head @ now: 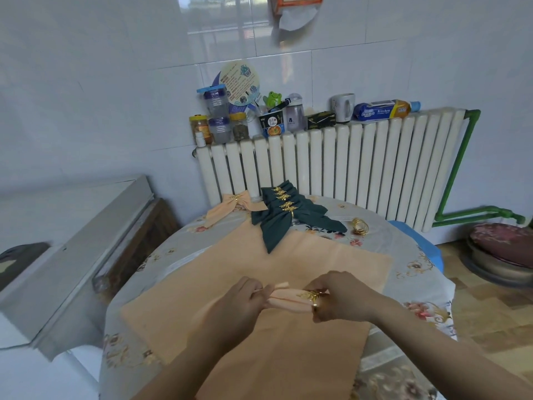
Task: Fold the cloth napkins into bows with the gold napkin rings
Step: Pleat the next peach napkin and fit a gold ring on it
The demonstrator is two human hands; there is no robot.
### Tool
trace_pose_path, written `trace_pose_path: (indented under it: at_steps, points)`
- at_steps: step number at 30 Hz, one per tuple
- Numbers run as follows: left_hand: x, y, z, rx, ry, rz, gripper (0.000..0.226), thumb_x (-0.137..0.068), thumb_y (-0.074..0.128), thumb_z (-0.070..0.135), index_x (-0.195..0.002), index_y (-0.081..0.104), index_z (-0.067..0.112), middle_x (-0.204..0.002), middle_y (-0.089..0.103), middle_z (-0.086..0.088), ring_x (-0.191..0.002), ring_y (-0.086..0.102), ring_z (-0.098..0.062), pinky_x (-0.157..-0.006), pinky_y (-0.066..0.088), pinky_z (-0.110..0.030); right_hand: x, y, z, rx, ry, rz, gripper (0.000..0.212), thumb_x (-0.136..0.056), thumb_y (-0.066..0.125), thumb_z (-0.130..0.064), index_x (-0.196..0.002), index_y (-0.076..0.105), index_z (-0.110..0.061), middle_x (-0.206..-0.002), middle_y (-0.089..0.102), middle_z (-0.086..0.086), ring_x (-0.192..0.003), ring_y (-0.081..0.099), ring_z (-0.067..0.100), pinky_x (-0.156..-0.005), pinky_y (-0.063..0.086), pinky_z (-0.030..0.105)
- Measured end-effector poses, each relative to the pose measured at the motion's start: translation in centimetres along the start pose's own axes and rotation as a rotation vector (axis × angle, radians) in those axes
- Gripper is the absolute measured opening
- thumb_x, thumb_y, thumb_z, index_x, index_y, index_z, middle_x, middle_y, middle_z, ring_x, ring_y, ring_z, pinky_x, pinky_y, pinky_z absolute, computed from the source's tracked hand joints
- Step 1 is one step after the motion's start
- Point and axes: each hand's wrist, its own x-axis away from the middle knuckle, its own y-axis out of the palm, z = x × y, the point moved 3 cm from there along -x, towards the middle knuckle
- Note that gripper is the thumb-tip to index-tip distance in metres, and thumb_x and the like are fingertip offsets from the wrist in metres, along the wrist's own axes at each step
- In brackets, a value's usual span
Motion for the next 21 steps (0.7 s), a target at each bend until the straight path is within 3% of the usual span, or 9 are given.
trace_pose_path:
  at_steps: [6,10,15,18,21]
  points:
    - [-0.7,0.1,1.5,0.029,0.006,-0.008,0.047,-0.079,0.071,0.012,-0.124,0.058,0.011,-0.092,0.055,-0.001,-0.082,0.046,-0.017,-0.061,0.045,-0.026,-0.9,1.7,-1.6,0.025,0.047,0.119,0.040,-0.073,0.069,-0.040,-0.112,0.064,-0.028,-0.100,0.066,-0.003,-0.088,0.058,0.018,-0.070,0.040,0.029]
    - [-0.6,0.2,2.0,0.038,-0.001,-0.018,0.048,-0.075,0.074,0.011,-0.121,0.061,0.013,-0.091,0.057,0.001,-0.082,0.046,-0.014,-0.061,0.045,-0.023,-1.4,3.3,-1.7,-0.201,0.144,0.075,0.031,-0.071,0.074,-0.028,-0.100,0.068,-0.018,-0.084,0.064,-0.001,-0.075,0.057,0.017,-0.054,0.037,0.023]
    - [0.2,0.6,2.5,0.111,0.032,-0.041,0.043,-0.079,0.068,0.007,-0.120,0.058,0.016,-0.092,0.056,0.000,-0.081,0.047,-0.014,-0.062,0.044,-0.023,-1.7,4.0,-0.8,-0.335,0.158,-0.035,0.052,-0.066,0.079,-0.025,-0.114,0.062,-0.017,-0.105,0.063,0.003,-0.093,0.057,0.021,-0.074,0.045,0.028]
    - [0.6,1.1,2.8,0.136,0.043,-0.024,0.032,-0.085,0.056,0.011,-0.116,0.060,0.016,-0.089,0.056,0.000,-0.079,0.045,-0.014,-0.061,0.041,-0.022,-1.6,4.6,-0.5,-0.367,0.126,-0.098,0.048,-0.067,0.079,-0.024,-0.111,0.062,-0.020,-0.098,0.062,-0.002,-0.085,0.056,0.014,-0.065,0.040,0.019]
    - [0.6,1.9,2.7,0.181,0.032,-0.022,0.034,-0.082,0.065,0.010,-0.115,0.059,0.014,-0.088,0.056,-0.002,-0.079,0.044,-0.015,-0.061,0.043,-0.025,-1.5,5.0,0.0,-0.412,0.143,-0.064,0.048,-0.065,0.080,-0.022,-0.107,0.057,-0.023,-0.094,0.060,-0.006,-0.079,0.054,0.007,-0.061,0.040,0.016]
